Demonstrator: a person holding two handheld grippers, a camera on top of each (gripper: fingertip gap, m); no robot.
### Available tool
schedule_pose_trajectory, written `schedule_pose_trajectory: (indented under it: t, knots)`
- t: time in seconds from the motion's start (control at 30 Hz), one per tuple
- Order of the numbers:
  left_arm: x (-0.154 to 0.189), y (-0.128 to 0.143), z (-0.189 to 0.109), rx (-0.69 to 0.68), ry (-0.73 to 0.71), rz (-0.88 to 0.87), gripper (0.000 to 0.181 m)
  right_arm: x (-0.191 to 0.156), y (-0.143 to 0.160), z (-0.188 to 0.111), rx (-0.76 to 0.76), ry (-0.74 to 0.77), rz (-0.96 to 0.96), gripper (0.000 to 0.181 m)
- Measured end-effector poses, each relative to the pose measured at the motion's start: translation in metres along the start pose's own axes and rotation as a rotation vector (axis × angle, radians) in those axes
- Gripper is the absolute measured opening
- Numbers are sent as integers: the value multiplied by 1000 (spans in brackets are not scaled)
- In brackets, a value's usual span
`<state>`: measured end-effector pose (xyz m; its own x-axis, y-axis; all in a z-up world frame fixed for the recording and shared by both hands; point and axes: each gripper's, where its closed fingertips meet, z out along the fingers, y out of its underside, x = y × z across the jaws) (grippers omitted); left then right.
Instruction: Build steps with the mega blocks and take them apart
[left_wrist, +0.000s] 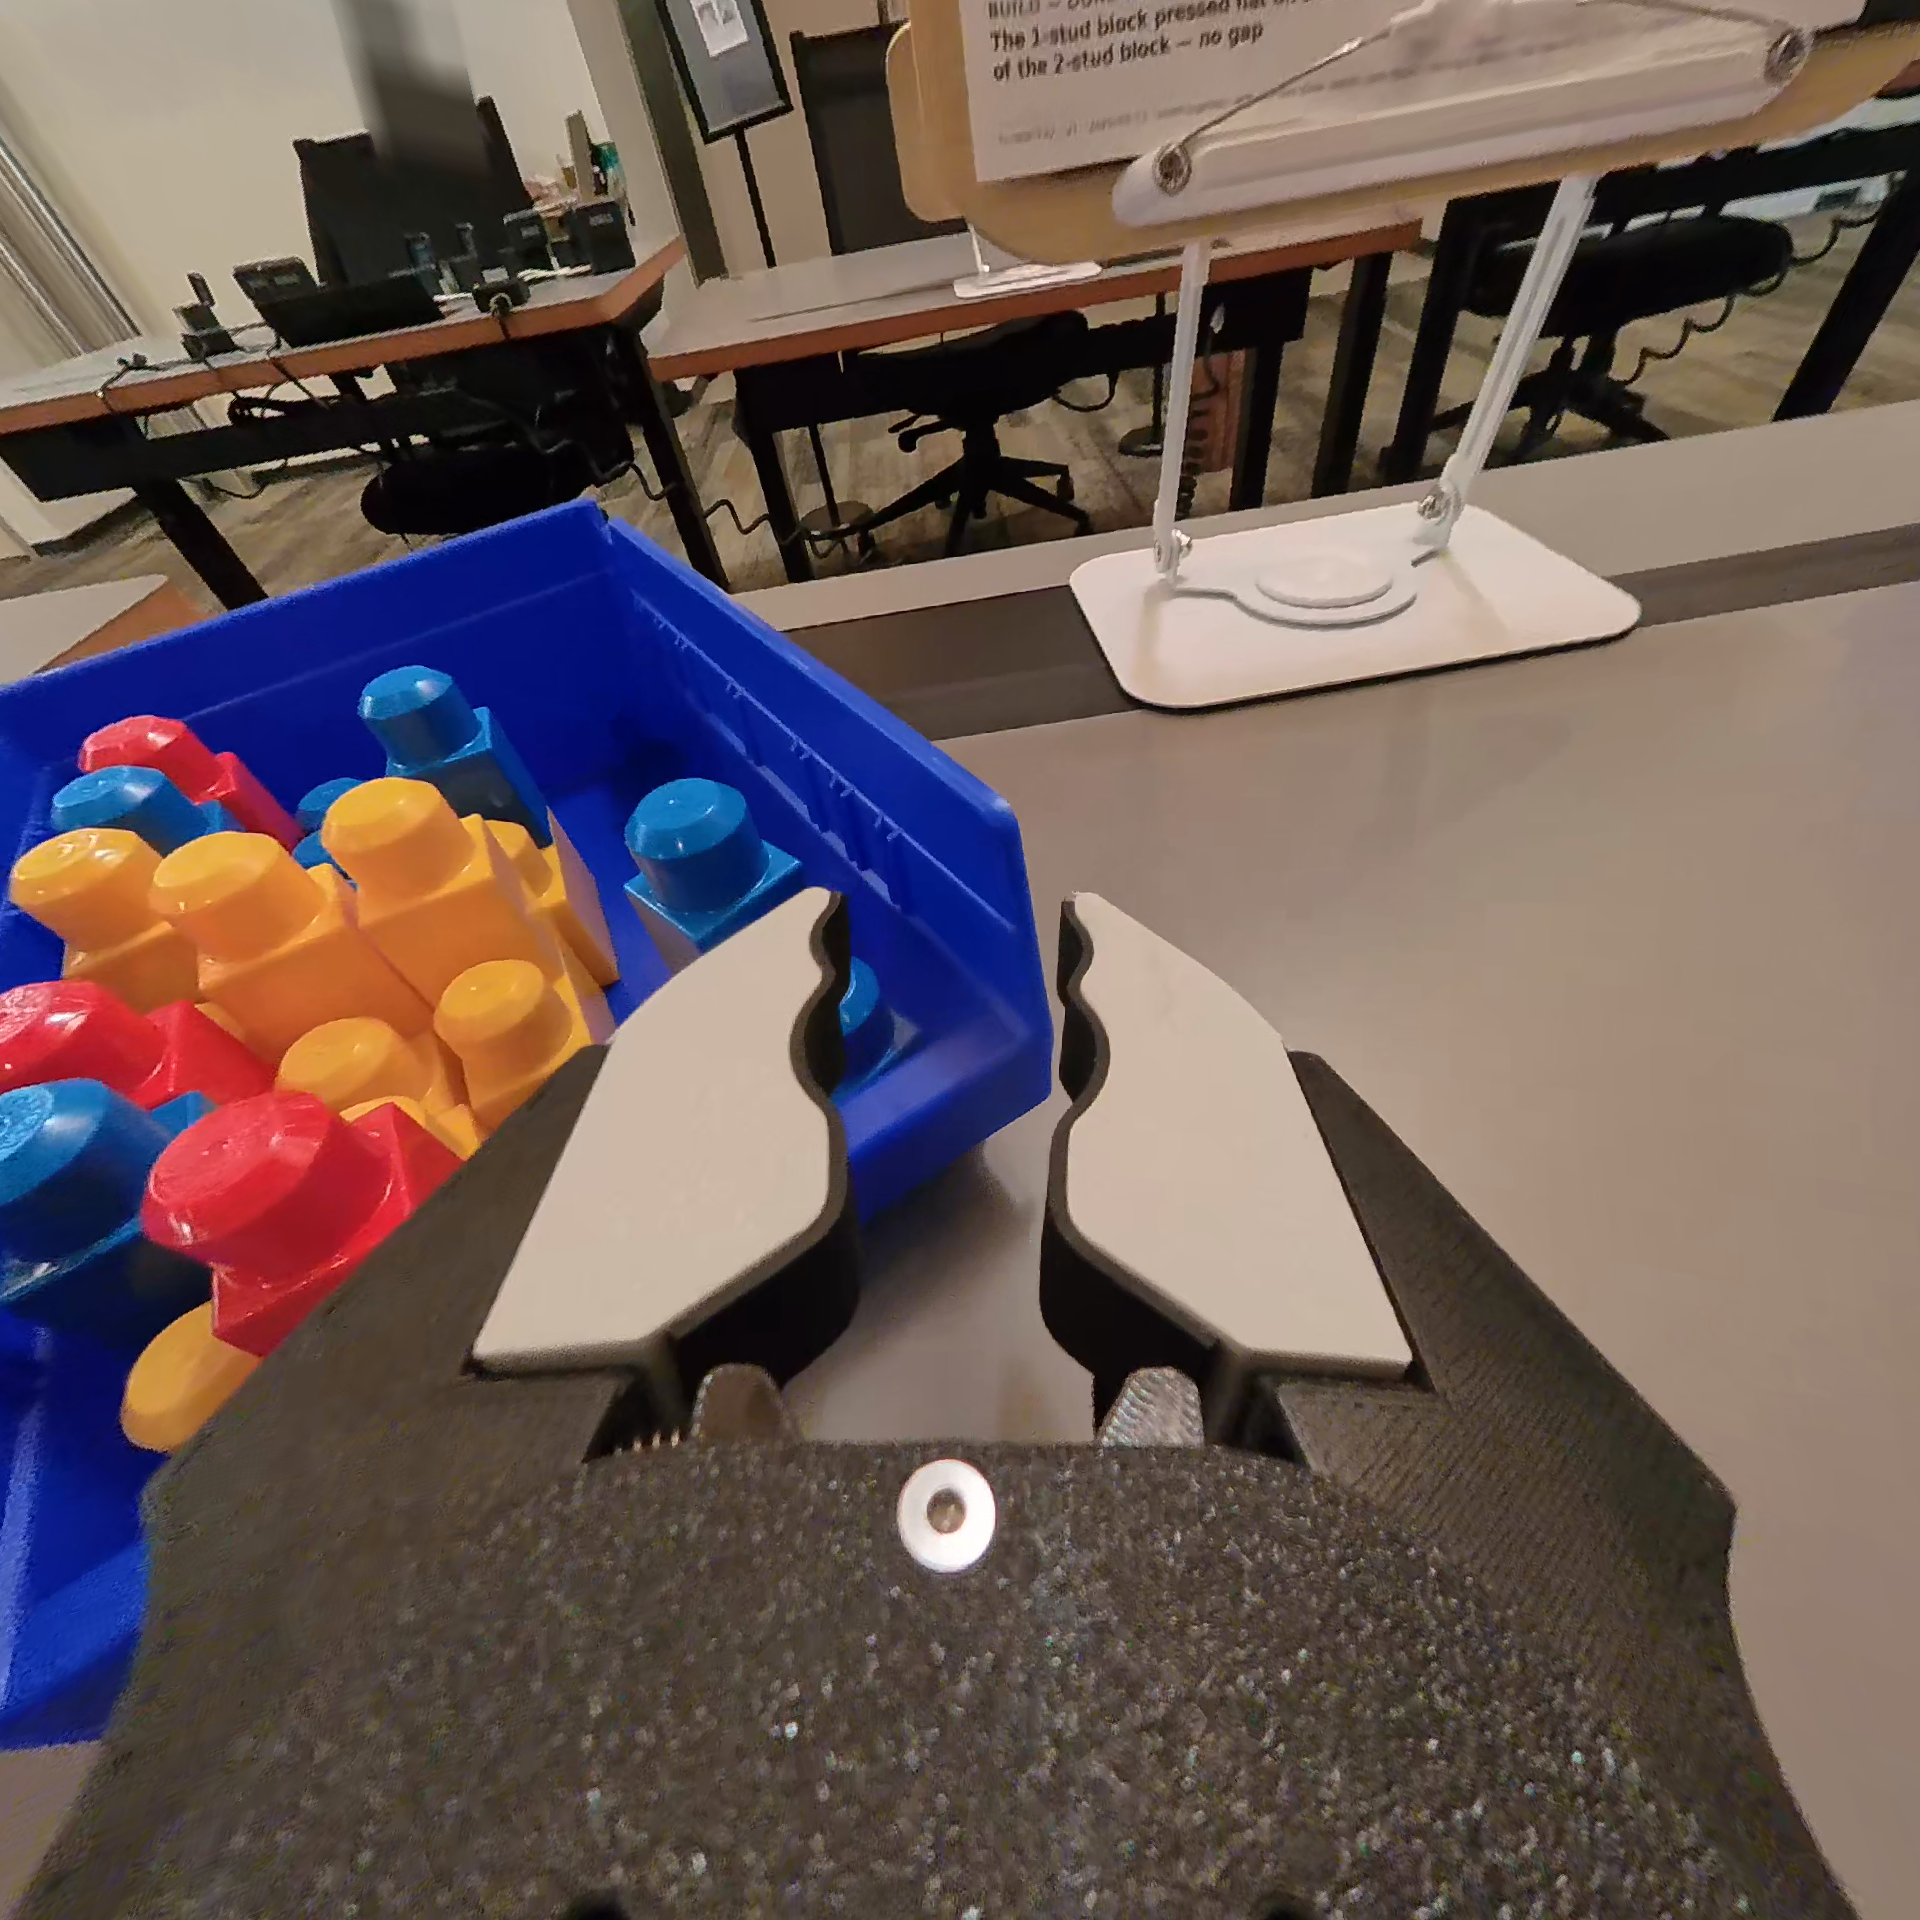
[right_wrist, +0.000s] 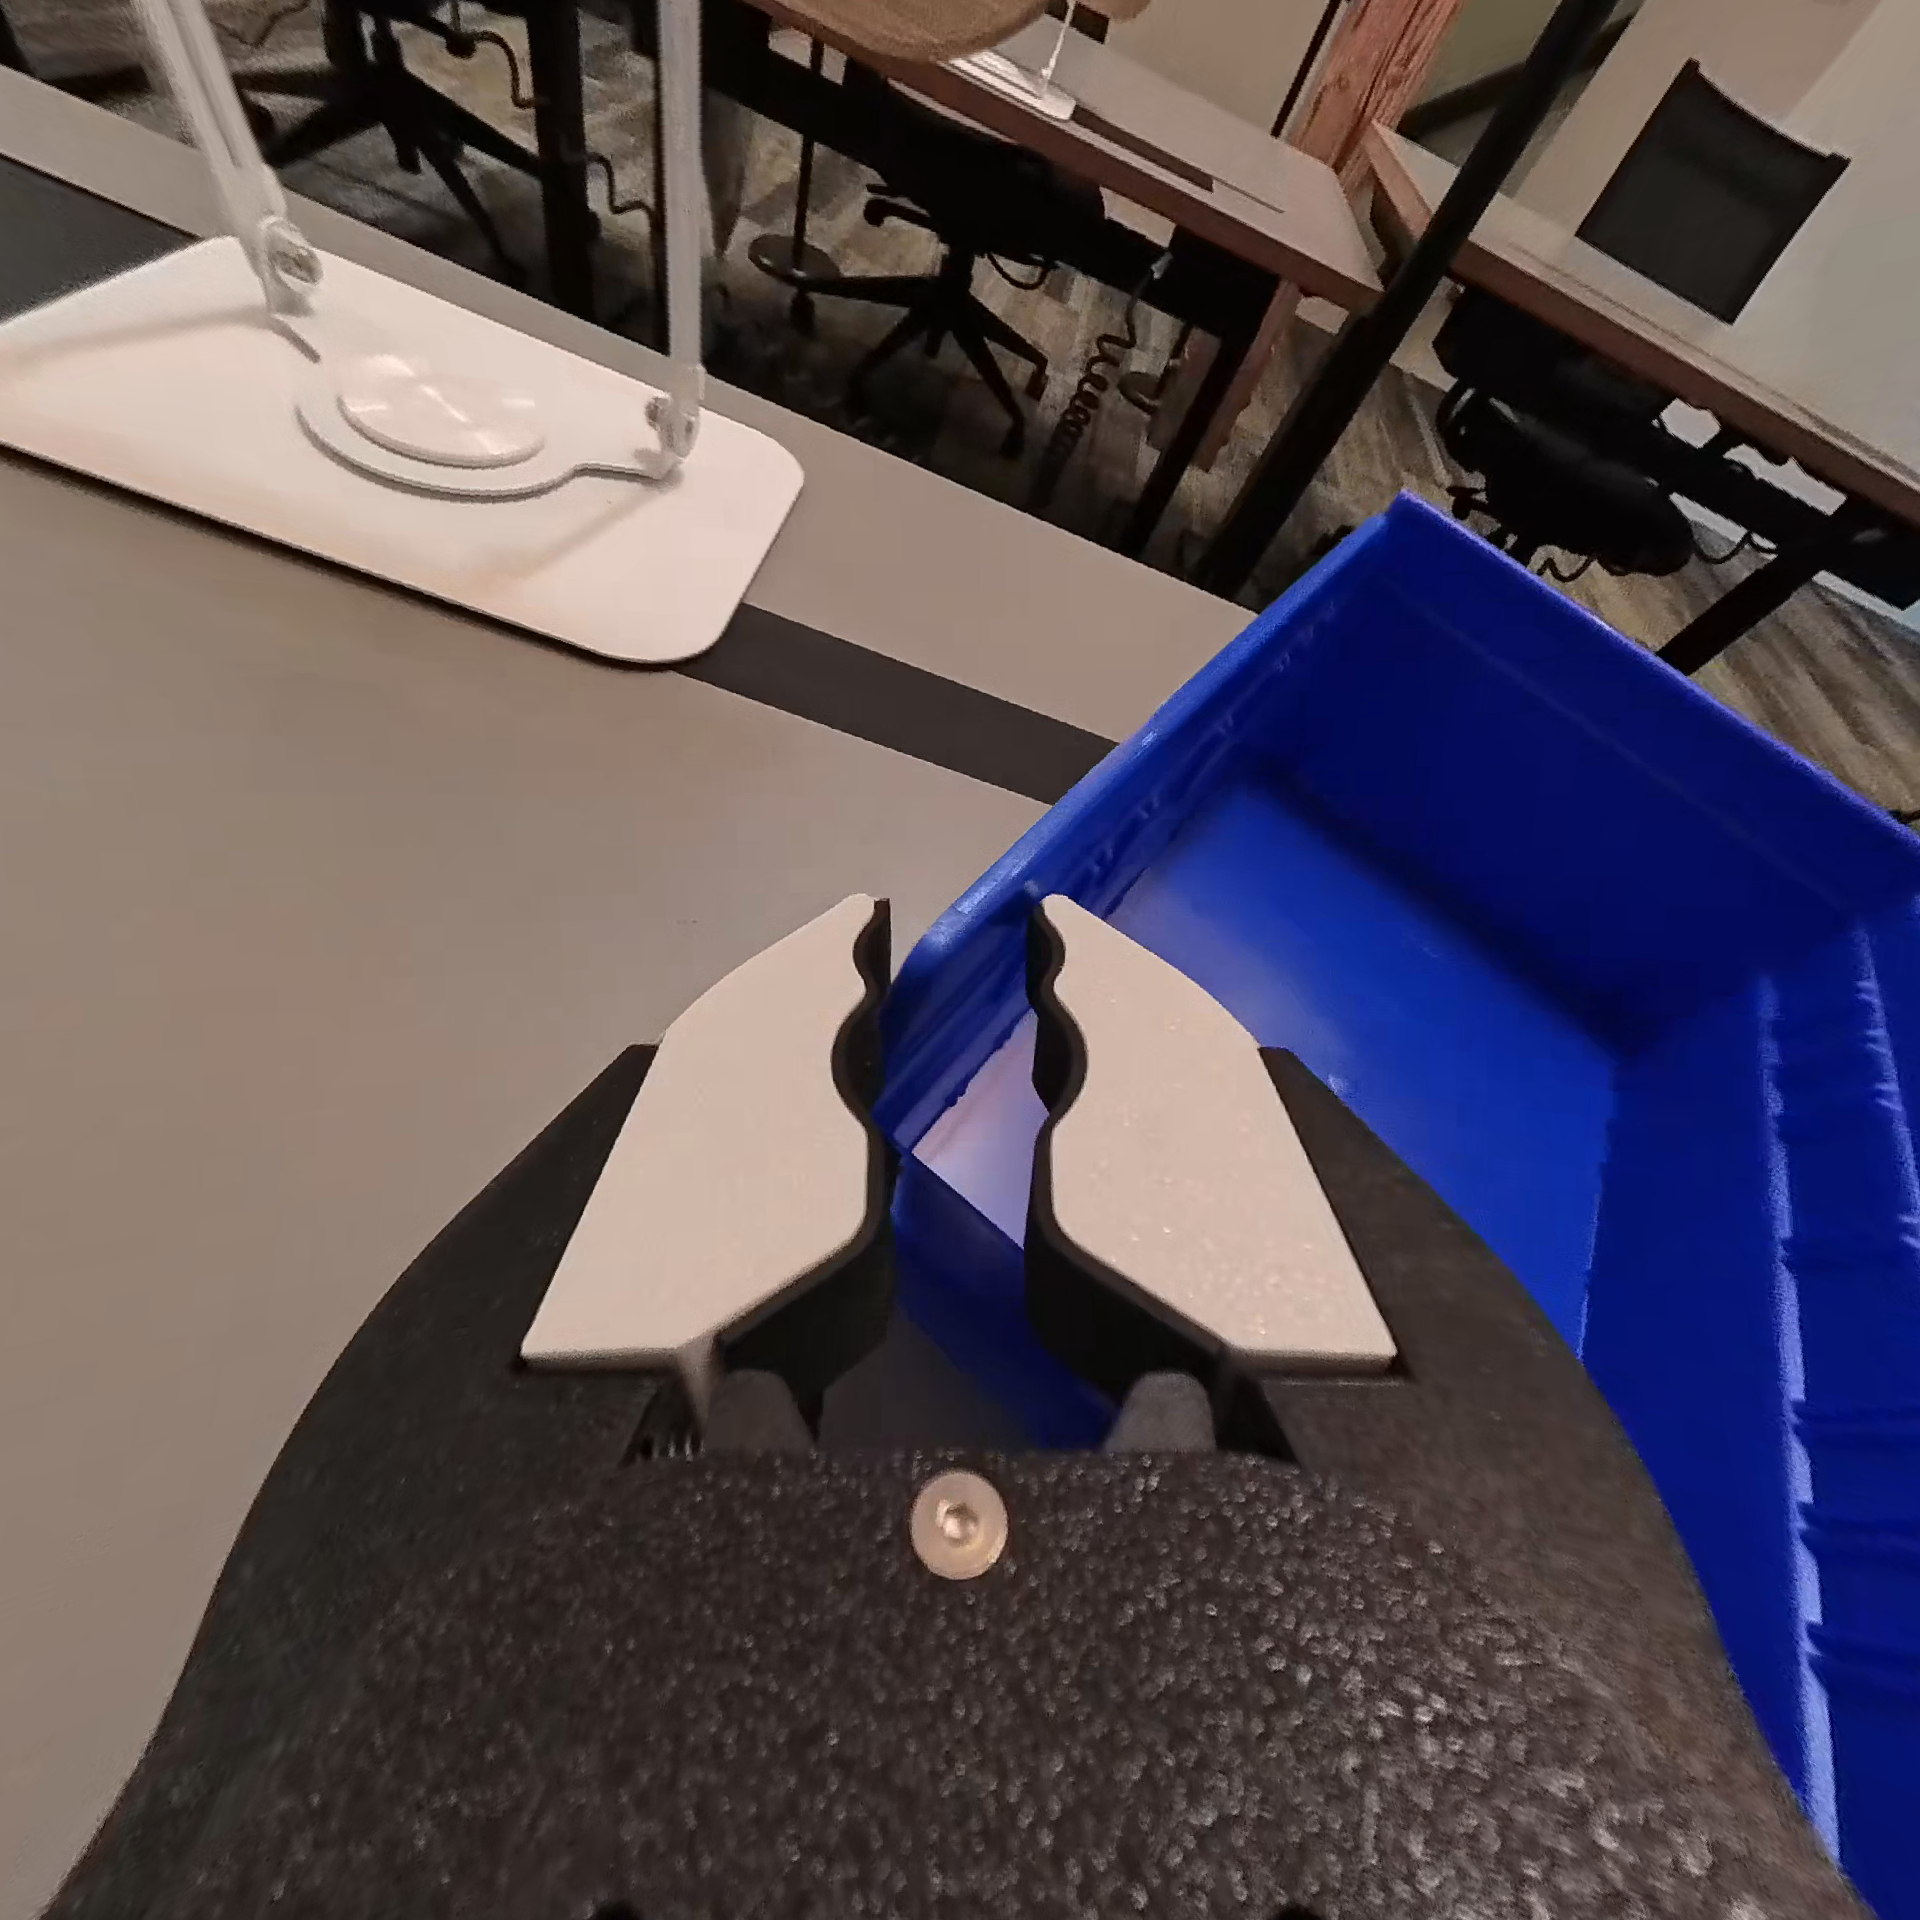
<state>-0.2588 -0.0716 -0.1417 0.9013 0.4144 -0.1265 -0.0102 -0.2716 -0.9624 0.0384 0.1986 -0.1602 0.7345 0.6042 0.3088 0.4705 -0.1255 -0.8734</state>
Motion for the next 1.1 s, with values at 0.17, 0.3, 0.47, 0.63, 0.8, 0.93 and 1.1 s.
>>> schedule_pose_trajectory:
  t: [0.17, 0.3, 0.47, 0.63, 0.8, 0.93, 1.1]
  knots:
    - [4, 7, 10, -45, 7, 36, 35, -8, -2, -2, 18, -25, -4, 25]
    - [11, 15, 30, -107, 7, 103, 28, -6, -7, -7, 54, -34, 17, 26]
    - [7, 17, 43, -134, -24, 146, 21, -2, -19, -24, 119, -47, 39, 26]
    - [2, 14, 57, -144, -43, 195, 21, 1, -16, -31, 129, -60, 44, 29]
    - [-1, 11, 73, -146, -43, 243, 22, 3, -16, -36, 140, -70, 48, 30]
    - [-2, 8, 86, -142, -28, 273, 23, 3, -16, -36, 143, -74, 48, 30]
    - [-2, 4, 100, -134, -10, 295, 23, 4, -15, -37, 143, -80, 58, 30]
